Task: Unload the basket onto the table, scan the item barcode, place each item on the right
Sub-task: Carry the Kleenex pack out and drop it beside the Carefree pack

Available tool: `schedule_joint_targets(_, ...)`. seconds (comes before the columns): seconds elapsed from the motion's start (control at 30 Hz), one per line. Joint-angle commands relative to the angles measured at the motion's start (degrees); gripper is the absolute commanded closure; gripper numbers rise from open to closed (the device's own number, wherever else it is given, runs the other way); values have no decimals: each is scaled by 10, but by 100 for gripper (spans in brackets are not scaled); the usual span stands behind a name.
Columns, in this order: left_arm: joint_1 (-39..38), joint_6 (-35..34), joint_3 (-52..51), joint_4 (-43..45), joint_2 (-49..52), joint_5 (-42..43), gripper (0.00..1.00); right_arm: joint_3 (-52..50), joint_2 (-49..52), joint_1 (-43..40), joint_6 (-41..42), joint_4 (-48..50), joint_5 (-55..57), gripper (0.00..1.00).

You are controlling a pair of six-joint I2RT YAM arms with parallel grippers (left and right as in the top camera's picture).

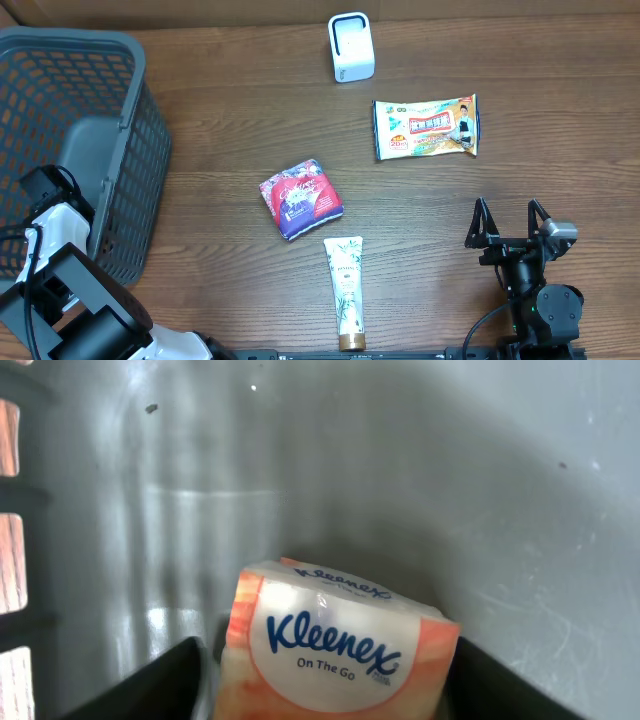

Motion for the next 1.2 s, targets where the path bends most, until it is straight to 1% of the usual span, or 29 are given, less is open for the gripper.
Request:
schedule_joint_targets(0.0, -1, 10, -26, -12, 9, 2, 44, -6, -7, -3, 5, 2, 0, 0)
schedule_joint_targets(0.13, -1, 10, -25, -13, 8, 2, 60, -6, -7, -3, 5, 2, 0, 0)
schedule_joint_targets(0.17, -1, 10, -23, -16, 8, 4, 66, -6, -7, -3, 5, 2, 0, 0)
schedule_joint_targets(0.2, -1, 10, -17, -22, 7, 9, 74, -6, -7, -3, 5, 2, 0, 0)
schedule_joint_targets(0.27, -1, 10, 0, -41, 3, 17, 96, -6, -7, -3, 5, 2, 0, 0)
schedule_joint_targets(0.43, -1, 21, 104, -126, -21, 30, 96, -6, -7, -3, 5, 2, 0, 0)
schedule_joint_targets(0.63, -1, 24, 318, -277, -60, 34, 96, -6, -7, -3, 5, 2, 0, 0)
schedule_joint_targets(0.67, -1, 31, 360, -298, -67, 47, 96, -6, -7, -3, 5, 2, 0, 0)
schedule_joint_targets(0.73, -1, 59, 446, -332, -81, 123, 96, -6, -7, -3, 5, 2, 0, 0)
schedule_joint_targets(0.8, -5, 96, 518, -359, -94, 259, 96, -6, -7, -3, 5, 2, 0, 0)
schedule_joint_targets(0.87, -19, 135, 570, -386, -107, 383, 96, -6, -7, -3, 5, 2, 0, 0)
schedule_joint_targets(0.93, -54, 171, 604, -419, -125, 499, 94, -6, -7, -3, 5, 2, 0, 0)
schedule_joint_targets(1.0, -107, 198, 608, -439, -143, 559, 92, -6, -7, -3, 5, 2, 0, 0)
schedule_joint_targets(1.07, -186, 217, 607, -465, -156, 558, 90, -6, -7, -3, 5, 2, 0, 0)
schedule_joint_targets(1.13, -274, 224, 606, -488, -157, 521, 91, -6, -7, -3, 5, 2, 0, 0)
schedule_joint_targets(1.17, -333, 224, 599, -493, -156, 491, 92, -6, -7, -3, 5, 2, 0, 0)
